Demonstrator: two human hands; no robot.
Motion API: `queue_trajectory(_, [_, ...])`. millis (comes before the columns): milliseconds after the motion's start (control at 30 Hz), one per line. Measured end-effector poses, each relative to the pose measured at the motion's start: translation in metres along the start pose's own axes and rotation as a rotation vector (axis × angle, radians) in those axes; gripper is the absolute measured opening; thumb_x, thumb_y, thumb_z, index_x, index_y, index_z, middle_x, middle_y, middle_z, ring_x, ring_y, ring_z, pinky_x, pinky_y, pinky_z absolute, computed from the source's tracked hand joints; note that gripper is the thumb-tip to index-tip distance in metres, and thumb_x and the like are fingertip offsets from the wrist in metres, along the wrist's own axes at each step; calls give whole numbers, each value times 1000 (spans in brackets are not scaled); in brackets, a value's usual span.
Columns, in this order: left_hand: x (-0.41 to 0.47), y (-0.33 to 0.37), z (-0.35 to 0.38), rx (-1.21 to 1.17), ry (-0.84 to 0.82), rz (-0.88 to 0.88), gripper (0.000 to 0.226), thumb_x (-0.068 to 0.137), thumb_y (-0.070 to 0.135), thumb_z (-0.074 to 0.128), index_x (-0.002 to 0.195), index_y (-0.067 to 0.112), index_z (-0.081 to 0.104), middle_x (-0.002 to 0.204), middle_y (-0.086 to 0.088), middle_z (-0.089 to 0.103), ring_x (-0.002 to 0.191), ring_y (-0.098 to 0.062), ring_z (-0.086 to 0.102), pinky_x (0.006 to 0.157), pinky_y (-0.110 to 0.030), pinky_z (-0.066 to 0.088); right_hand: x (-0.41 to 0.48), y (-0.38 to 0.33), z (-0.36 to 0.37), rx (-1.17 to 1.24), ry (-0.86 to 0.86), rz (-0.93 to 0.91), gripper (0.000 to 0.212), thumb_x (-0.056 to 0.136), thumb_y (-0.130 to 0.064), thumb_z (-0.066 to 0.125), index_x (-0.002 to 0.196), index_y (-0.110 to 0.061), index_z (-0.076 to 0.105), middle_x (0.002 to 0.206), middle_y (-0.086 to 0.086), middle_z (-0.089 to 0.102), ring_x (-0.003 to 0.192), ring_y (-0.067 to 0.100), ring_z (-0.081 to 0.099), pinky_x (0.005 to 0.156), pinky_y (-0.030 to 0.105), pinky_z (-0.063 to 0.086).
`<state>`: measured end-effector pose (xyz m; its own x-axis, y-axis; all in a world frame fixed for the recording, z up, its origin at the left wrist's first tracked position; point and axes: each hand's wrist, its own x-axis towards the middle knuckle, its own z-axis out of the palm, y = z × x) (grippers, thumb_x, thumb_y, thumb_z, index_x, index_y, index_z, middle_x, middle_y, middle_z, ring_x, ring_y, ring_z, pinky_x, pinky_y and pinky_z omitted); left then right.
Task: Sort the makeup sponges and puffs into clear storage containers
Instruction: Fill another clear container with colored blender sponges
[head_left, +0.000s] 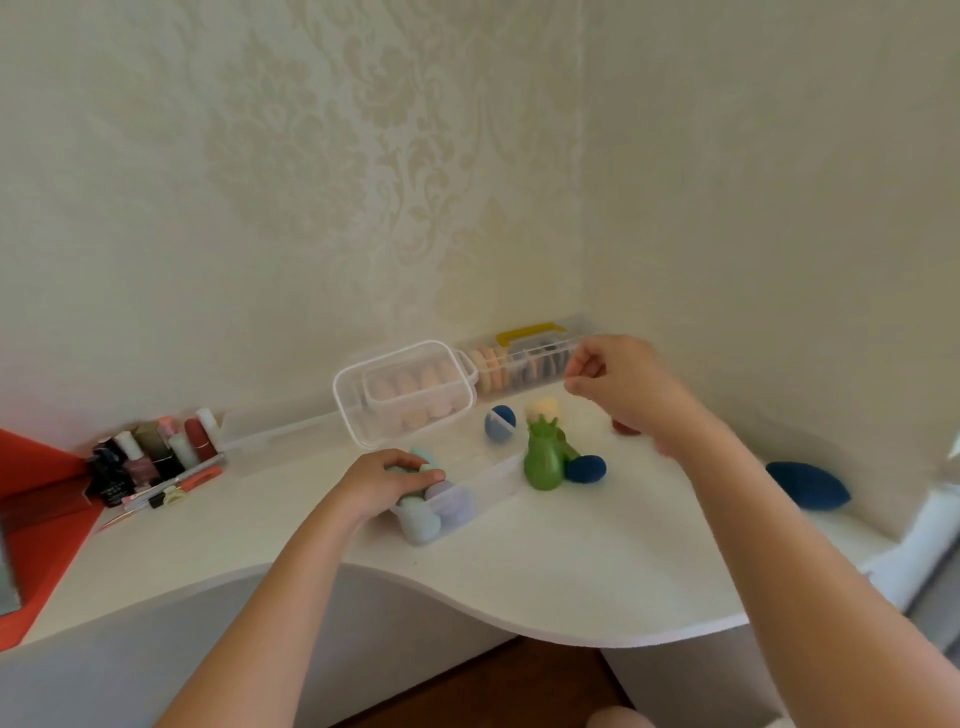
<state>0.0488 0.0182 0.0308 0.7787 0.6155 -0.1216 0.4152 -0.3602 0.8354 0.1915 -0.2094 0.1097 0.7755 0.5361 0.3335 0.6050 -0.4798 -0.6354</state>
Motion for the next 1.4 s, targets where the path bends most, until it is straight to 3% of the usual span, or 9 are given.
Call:
queue_trajectory(100, [-2,-2,0,-7,-9,5,32,72,28,81,97,12,69,101,-6,67,84,-18,60,68,-24,45,-4,33,-15,-179,114,164,12,84,-8,54,93,-12,60,94,6,64,89,25,60,69,31,46])
queue_trajectory(233, [-7,-5,0,4,-32,13,31,72,30,80,97,15,69,100,-5,68,88,-20,62,73,-28,46,-22,68,-13,-433,-76,367,34,91,-11,48,125,-6,42,120,16,53,110,31,52,76,28,34])
queue_trajectory(567, [-22,-9,-3,21,-69,25,27,75,29,78,97,16,69,102,-2,65,84,-15,59,65,-22,43,-43,78,-10,-906,-239,299,32,95,-5,36,124,-8,50,126,11,51,118,25,47,94,28,39])
queue_trajectory(700, [-28,-10,-6,19,-84,32,22,75,27,78,94,18,70,99,0,65,79,-12,58,61,-20,41,-47,64,-17,-799,-165,287,23,94,-9,43,113,-7,56,116,9,58,105,25,56,84,27,42])
queue_trajectory(867, [-32,-14,-8,38,-68,35,14,73,29,79,81,25,68,95,3,65,82,-12,58,68,-21,43,-51,3,-30,-220,-50,136,23,79,-32,73,74,-17,56,87,0,59,63,12,54,52,23,38])
queue_trajectory(967, [-35,-16,-7,41,-61,28,15,72,31,80,81,26,68,99,1,66,85,-13,59,71,-22,45,-56,-32,-14,-117,-115,-19,32,75,-42,74,85,-21,51,76,-12,57,70,10,54,55,23,34])
queue_trajectory(1133, [-44,-13,-6,29,-53,20,19,72,32,79,84,23,68,95,2,65,78,-11,59,62,-21,45,-39,-49,54,-76,-290,-168,43,67,-23,83,103,-21,59,104,-4,58,97,16,55,70,22,40])
queue_trajectory(1267, [-47,-11,-8,50,-54,5,25,72,37,78,90,23,67,97,3,64,81,-12,61,65,-22,47,-26,-50,98,-195,-407,-144,47,81,-10,69,125,-13,54,128,8,45,114,24,51,85,24,39])
queue_trajectory(1400, [-50,-11,-7,38,-40,10,23,72,37,78,89,26,67,99,2,64,84,-13,61,65,-23,48,-21,-55,120,-321,-443,-92,39,85,-7,61,122,-4,48,119,14,57,106,27,57,84,32,48])
